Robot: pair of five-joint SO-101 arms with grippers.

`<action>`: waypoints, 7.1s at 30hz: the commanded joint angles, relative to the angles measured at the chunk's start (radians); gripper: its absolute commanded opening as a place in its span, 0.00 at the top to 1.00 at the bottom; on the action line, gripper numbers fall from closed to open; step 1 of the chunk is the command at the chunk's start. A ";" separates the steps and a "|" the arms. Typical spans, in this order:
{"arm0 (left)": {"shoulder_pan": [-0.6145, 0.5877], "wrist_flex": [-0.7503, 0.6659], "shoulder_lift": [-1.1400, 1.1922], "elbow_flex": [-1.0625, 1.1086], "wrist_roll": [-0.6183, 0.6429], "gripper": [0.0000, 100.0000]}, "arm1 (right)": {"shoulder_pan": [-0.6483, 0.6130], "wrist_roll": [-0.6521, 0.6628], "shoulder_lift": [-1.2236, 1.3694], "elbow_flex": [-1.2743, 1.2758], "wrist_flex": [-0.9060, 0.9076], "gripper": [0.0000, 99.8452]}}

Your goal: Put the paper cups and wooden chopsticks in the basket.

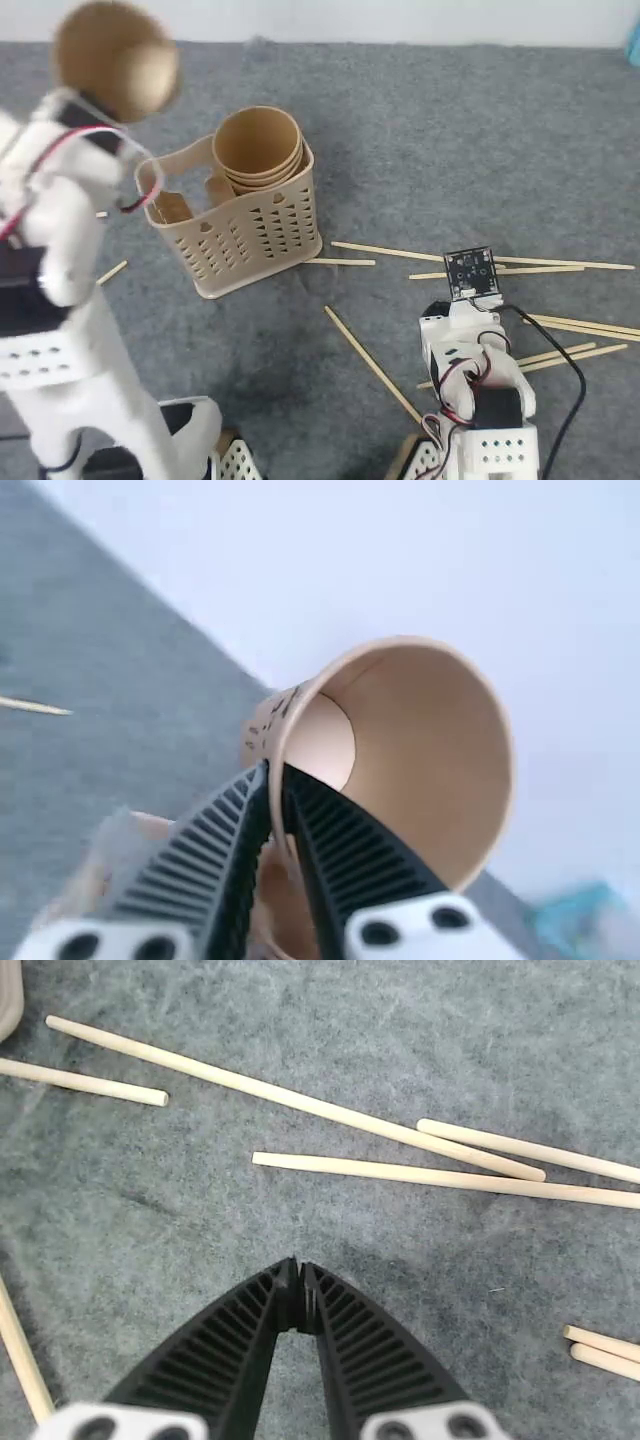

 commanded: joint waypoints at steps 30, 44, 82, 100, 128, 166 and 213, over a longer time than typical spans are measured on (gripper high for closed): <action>0.216 -0.008 0.003 0.292 -0.115 0.98 | -0.033 0.015 -0.016 0.003 0.007 0.99; 0.126 0.109 -0.044 0.260 -0.170 0.70 | -0.033 0.015 -0.016 0.003 0.007 0.99; -0.008 -0.040 0.048 0.602 -0.459 0.99 | -0.035 0.017 -0.016 0.003 0.008 0.99; 0.120 -0.390 0.048 0.476 -0.341 0.99 | -0.035 0.017 -0.016 0.003 0.008 0.99; 0.044 -0.626 0.055 0.857 -0.525 0.99 | -0.036 0.017 -0.016 0.003 0.008 0.99; -0.502 -0.531 -0.278 0.866 -0.686 0.76 | -0.035 0.017 -0.016 0.003 0.008 0.99; -0.667 -0.732 2.016 -1.365 -0.721 0.76 | -0.036 0.017 -0.016 0.017 -0.001 0.99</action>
